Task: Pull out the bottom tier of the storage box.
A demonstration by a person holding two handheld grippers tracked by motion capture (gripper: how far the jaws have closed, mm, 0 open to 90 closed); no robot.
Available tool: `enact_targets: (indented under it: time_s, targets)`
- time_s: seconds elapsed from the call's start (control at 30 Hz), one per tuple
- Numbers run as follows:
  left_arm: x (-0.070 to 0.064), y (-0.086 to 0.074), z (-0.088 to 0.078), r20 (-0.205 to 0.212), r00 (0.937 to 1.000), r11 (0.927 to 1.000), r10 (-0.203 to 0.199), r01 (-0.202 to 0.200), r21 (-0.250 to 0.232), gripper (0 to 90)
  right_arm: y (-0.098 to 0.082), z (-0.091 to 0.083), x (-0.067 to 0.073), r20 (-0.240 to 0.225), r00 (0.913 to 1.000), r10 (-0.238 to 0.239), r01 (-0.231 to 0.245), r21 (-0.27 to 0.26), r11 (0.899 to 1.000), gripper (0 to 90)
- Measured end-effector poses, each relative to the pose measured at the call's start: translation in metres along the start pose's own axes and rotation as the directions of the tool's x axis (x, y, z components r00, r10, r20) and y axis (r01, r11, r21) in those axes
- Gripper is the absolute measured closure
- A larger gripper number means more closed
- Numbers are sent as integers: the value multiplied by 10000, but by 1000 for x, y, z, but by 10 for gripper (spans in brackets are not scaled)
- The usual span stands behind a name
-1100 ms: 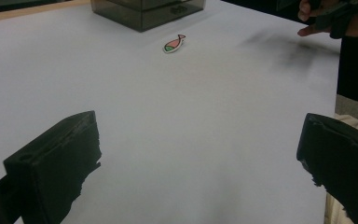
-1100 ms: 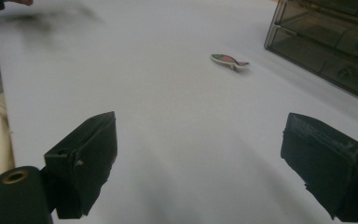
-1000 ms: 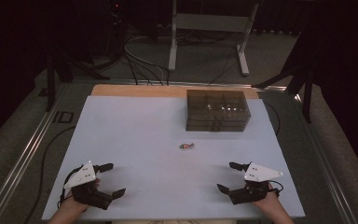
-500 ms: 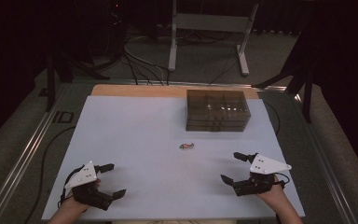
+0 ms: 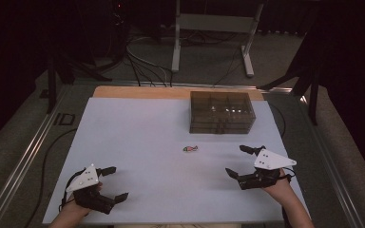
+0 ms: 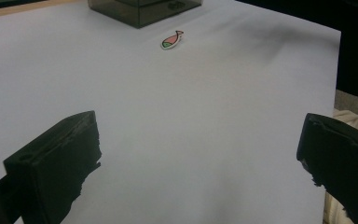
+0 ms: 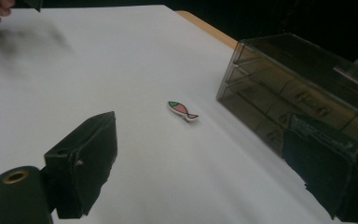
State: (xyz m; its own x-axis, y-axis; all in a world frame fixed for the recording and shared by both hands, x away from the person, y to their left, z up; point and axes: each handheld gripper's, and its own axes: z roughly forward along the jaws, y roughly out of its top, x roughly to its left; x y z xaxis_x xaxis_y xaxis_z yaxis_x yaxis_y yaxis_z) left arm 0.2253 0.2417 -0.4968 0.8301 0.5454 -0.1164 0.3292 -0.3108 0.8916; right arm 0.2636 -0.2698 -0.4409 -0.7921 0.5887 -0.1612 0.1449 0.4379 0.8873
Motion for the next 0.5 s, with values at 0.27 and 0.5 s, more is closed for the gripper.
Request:
enact_targets:
  time_s: [0.27, 0.5]
  targets:
    - [0, 0, 0, -14, 10000, 10000, 23, -23, 27, 0, 5, 10, -8, 334, 9981, -522, 517, 174, 9985, 109]
    - [-1, 0, 1, -5, 10000, 10000, 31, -31, 23, 0, 9, 16, -14, 606, 9938, -930, 910, 346, 9953, 109]
